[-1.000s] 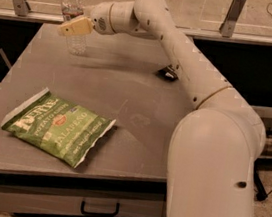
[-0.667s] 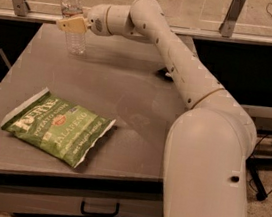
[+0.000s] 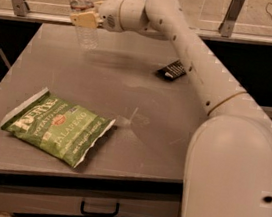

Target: Knock water bottle over

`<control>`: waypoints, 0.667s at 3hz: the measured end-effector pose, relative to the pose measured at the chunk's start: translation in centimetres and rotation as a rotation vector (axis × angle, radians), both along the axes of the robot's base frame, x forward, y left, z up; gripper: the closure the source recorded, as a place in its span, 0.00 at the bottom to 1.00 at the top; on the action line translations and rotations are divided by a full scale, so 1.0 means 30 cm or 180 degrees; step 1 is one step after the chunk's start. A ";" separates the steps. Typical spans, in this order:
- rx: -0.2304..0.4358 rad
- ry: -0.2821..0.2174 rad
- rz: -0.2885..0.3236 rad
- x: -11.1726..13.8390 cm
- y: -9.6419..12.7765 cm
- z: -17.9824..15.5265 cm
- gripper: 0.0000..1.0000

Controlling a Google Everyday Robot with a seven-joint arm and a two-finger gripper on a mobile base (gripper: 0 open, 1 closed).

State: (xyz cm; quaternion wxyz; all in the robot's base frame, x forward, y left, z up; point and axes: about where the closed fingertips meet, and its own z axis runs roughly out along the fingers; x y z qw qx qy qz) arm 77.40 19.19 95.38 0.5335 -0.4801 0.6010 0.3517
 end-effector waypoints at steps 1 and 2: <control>-0.0482 -0.0172 0.0146 -0.129 -0.127 0.050 1.00; -0.1088 -0.0177 0.0291 -0.248 -0.255 0.052 1.00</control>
Offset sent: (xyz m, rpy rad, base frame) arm -0.1249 -0.1497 0.0141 -0.6271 -0.0262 0.1630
